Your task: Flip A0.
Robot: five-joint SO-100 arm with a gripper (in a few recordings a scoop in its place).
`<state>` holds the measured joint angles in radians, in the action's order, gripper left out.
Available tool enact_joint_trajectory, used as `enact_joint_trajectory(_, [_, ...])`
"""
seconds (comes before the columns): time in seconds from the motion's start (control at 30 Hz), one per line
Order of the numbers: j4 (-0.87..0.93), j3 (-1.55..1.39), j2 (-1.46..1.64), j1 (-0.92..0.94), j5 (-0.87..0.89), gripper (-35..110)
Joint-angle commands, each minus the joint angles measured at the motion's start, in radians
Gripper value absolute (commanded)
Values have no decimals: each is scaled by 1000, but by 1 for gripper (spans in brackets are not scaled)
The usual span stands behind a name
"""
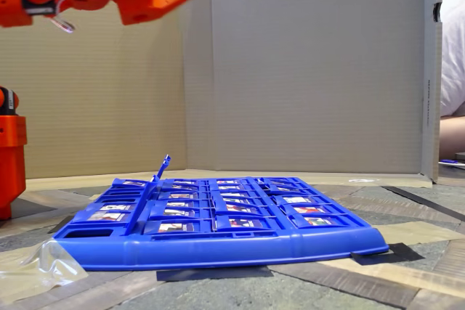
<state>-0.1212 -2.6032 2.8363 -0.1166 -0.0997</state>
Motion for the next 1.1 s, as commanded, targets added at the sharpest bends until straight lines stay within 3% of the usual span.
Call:
enact_joint_trajectory(0.0, [-63, -43, 98, 18, 34, 0])
enact_joint_trajectory(0.47, [-584, -311, 397, 118, 247, 0])
enact_joint_trajectory(0.87, [-1287, -476, 433, 133, 239, 0])
enact_joint_trajectory(1.07, [-1509, -497, 433, 117, 307, 0])
